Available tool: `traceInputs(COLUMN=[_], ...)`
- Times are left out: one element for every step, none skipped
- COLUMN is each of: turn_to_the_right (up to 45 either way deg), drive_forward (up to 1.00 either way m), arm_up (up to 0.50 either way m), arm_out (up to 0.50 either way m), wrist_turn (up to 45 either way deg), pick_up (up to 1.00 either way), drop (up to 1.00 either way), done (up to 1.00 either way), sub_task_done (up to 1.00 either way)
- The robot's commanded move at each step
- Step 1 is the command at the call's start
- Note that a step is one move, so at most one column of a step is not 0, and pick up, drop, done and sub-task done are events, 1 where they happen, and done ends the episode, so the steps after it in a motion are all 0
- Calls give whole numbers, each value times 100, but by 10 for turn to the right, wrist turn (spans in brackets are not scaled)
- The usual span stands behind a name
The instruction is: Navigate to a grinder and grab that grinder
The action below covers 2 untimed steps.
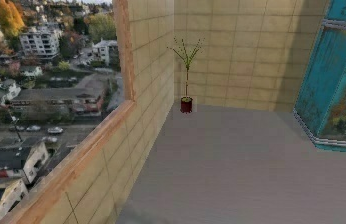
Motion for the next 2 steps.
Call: traceInputs(turn_to_the_right=[0,0], drive_forward=[0,0], arm_up=[10,0], arm_out=[0,0], wrist_turn=[0,0], pick_up=[0,0], drop=[0,0], done=[0,100], sub_task_done=[0,0])
